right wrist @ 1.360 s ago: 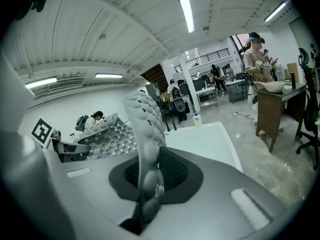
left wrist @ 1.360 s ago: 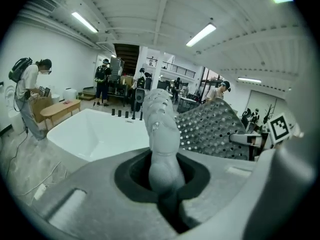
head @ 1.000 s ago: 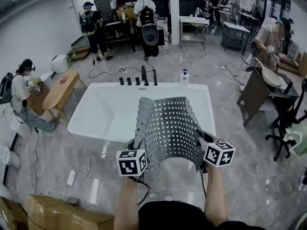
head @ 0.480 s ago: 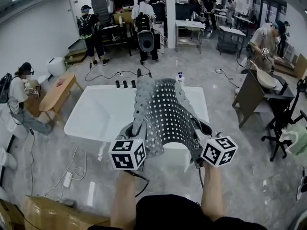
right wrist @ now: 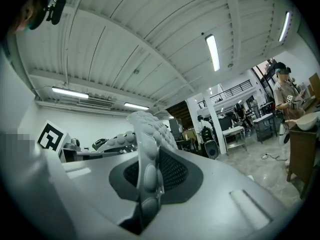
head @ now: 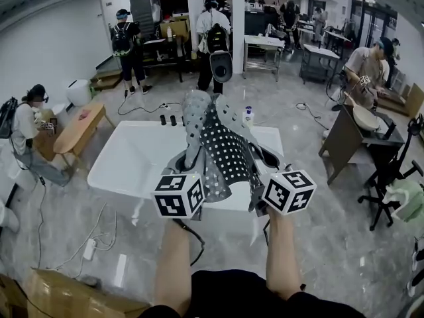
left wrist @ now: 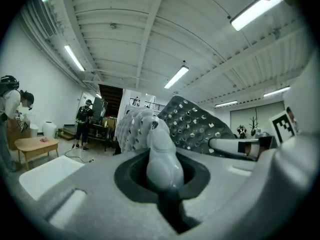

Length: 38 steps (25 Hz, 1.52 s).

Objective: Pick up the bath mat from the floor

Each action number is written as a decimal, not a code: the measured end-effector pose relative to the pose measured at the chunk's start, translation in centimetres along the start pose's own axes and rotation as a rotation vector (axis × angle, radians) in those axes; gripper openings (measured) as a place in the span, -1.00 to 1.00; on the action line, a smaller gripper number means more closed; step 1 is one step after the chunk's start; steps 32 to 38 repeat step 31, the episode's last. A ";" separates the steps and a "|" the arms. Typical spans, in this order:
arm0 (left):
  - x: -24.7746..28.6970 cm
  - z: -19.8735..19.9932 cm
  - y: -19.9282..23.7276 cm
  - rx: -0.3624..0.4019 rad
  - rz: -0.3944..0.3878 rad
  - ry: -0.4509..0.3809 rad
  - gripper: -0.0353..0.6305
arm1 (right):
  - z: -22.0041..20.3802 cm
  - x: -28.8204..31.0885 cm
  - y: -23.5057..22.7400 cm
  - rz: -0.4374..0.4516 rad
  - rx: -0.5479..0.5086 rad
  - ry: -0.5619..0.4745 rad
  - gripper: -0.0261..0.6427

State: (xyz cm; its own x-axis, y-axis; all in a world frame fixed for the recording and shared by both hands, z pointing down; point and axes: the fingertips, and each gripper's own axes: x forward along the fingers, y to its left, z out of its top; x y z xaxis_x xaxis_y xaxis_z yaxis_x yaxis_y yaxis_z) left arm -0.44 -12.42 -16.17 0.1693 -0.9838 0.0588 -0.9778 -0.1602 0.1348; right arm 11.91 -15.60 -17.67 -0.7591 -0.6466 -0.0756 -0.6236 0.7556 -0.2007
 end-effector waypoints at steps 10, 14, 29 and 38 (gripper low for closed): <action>-1.5 3.9 -0.9 0.050 0.002 -0.080 -0.80 | 2.2 -0.2 1.0 0.011 0.010 -0.068 -0.86; -2.3 4.2 -1.0 0.057 -0.004 -0.087 -0.80 | 2.5 -0.6 1.6 0.000 -0.019 -0.073 -0.86; -3.0 3.3 -3.1 0.052 -0.036 -0.079 -0.80 | 2.4 -3.0 1.3 -0.025 -0.032 -0.085 -0.85; -3.2 3.3 -3.3 0.049 -0.038 -0.080 -0.80 | 2.3 -3.2 1.5 -0.024 -0.038 -0.083 -0.85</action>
